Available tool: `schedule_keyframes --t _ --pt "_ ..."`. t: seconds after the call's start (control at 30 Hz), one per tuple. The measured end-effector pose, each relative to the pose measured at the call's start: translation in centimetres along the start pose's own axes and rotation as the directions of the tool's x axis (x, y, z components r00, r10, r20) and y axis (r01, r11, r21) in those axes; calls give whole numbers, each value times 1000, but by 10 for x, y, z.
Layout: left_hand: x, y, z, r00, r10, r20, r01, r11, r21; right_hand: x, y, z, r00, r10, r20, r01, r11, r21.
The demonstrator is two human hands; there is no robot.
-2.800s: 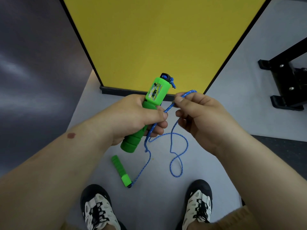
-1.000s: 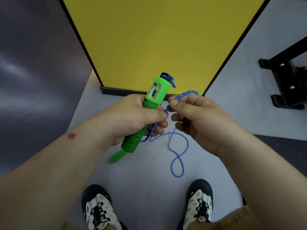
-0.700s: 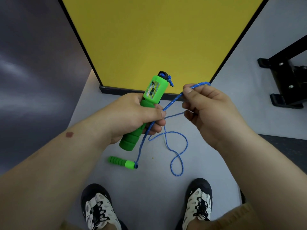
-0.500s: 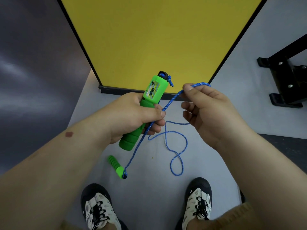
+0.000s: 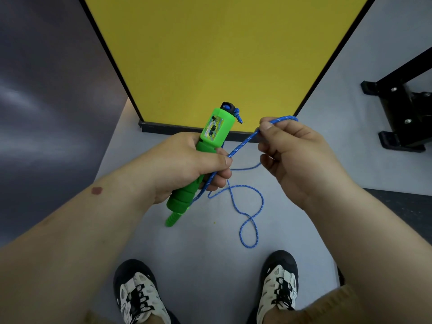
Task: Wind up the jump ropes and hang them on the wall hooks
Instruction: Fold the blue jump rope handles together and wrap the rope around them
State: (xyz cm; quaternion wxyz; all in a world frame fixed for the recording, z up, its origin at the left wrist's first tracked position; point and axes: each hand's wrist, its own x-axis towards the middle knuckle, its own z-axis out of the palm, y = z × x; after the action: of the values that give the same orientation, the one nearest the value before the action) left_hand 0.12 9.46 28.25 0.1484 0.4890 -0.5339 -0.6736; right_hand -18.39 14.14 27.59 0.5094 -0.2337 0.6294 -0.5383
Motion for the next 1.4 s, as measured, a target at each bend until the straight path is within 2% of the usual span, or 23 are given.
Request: schedule_keyframes --t 0.13,0.27,0.33,0.7,0.8,0.93,1.0,1.4 --pt "0 0 0 1000 5 -5 -5 1000 10 -1 -1 0 999 31 41 -32 999 23" --pt "1 0 0 1000 -2 -17 2 1000 9 -9 4 7 976 86 200 -72 995 -75" --pt "1 0 0 1000 -3 -18 3 1000 13 -11 6 9 968 86 236 -60 992 -114" --pt "0 1 1 1000 0 -4 0 1000 7 -1 -2 0 999 10 -36 -7 997 73" --pt "0 2 2 1000 3 -6 -3 1000 6 -2 -3 0 999 41 23 -43 997 71" --pt "-1 1 3 1000 14 -13 -14 1000 6 -8 1 5 975 99 199 -95 995 -30" --pt "-1 1 3 1000 15 -11 -15 1000 1 -10 3 7 969 99 225 -90 995 -53" --pt "-2 0 3 1000 5 15 -5 1000 -5 -2 -3 2 999 -25 -34 29 994 103"
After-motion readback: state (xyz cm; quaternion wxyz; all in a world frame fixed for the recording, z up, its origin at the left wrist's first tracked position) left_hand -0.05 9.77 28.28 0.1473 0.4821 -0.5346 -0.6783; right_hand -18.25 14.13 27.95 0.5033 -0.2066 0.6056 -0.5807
